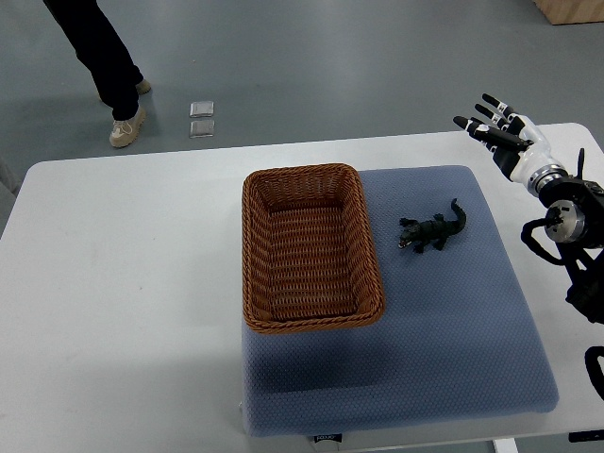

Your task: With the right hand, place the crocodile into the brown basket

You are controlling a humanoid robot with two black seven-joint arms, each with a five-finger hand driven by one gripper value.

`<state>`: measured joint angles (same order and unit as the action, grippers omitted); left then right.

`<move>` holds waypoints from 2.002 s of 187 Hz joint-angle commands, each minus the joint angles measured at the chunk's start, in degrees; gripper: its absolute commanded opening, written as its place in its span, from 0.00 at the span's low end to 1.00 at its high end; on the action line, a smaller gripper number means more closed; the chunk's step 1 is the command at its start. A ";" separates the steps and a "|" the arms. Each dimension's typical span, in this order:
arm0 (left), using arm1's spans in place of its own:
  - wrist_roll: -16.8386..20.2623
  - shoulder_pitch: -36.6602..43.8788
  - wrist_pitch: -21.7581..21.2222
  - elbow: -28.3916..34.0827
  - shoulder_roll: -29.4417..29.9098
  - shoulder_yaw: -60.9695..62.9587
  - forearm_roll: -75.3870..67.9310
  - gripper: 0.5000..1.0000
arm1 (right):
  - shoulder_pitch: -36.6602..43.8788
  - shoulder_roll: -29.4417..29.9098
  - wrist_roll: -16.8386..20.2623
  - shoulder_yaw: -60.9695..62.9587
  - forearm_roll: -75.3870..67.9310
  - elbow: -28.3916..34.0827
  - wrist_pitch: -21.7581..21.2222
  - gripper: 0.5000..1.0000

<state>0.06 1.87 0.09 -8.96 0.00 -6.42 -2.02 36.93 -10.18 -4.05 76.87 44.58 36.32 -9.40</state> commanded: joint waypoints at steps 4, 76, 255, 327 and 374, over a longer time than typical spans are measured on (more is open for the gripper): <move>-0.06 0.06 0.00 -0.01 0.00 0.00 0.00 1.00 | -0.02 -0.01 0.01 -0.41 0.59 0.24 -0.80 0.86; -0.06 0.06 0.00 -0.01 0.00 0.00 0.00 1.00 | 0.86 -4.85 -2.63 -8.05 0.68 0.68 -1.15 0.86; 0.03 0.06 0.00 -0.01 0.00 0.00 0.00 1.00 | 9.21 -21.55 -14.58 -49.71 32.05 12.54 -2.73 0.85; 0.03 0.06 0.00 -0.01 0.00 0.00 0.00 1.00 | 12.73 -22.51 -15.90 -59.64 40.58 13.60 3.42 0.85; -0.06 -0.03 0.00 -0.01 0.00 0.00 0.00 1.00 | 13.34 -23.39 -15.90 -62.63 43.04 16.06 3.86 0.84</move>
<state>0.05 1.89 0.09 -8.97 0.00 -6.42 -2.02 50.07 -33.38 -19.95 14.85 86.93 51.84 -5.57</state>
